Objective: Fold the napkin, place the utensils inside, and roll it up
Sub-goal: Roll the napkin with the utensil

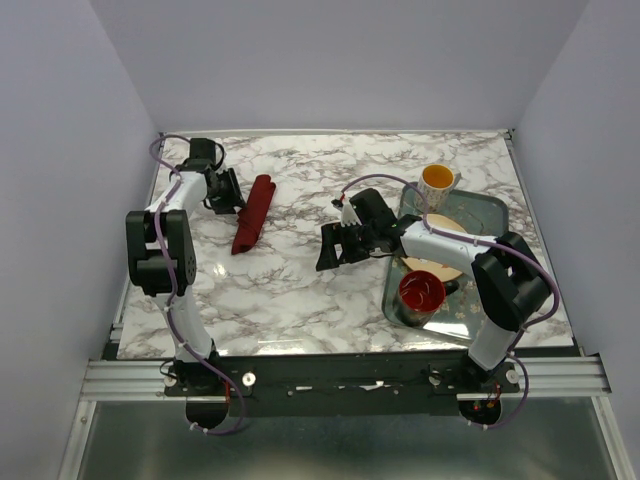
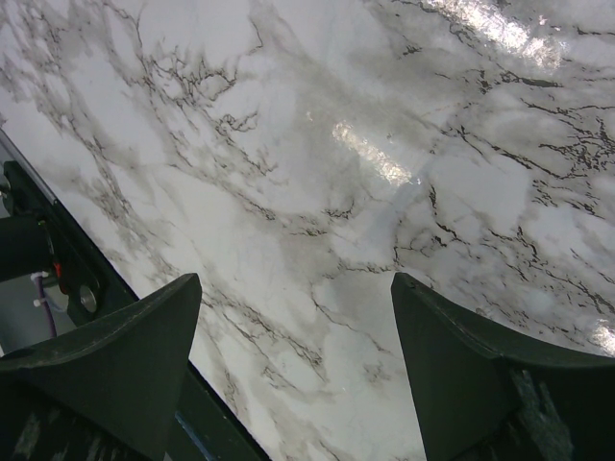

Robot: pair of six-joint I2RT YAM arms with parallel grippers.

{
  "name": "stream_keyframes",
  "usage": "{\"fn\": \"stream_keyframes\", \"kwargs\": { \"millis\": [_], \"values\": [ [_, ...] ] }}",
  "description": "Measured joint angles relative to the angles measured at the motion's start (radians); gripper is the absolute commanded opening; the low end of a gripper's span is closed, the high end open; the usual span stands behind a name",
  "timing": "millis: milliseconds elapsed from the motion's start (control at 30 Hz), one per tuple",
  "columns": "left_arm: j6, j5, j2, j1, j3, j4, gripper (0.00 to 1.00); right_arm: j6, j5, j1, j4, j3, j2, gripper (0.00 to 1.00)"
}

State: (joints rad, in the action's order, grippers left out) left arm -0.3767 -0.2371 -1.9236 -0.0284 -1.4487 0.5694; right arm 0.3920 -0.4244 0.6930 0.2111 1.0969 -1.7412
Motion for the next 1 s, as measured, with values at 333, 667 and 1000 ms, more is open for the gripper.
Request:
{"fn": "stream_keyframes", "kwargs": {
  "millis": [333, 667, 1000],
  "values": [
    [0.002, 0.024, -0.019, 0.0, 0.021, -0.004, 0.37, 0.0, 0.0, 0.0, 0.0, 0.0, 0.0, 0.88],
    [0.002, 0.065, -0.024, 0.0, 0.034, -0.019, 0.18, 0.0, 0.0, 0.0, 0.0, 0.004, 0.0, 0.88],
    [0.002, 0.087, -0.032, 0.003, 0.038, -0.027, 0.18, 0.0, 0.0, 0.0, 0.0, 0.013, 0.0, 0.88]
  ]
}}
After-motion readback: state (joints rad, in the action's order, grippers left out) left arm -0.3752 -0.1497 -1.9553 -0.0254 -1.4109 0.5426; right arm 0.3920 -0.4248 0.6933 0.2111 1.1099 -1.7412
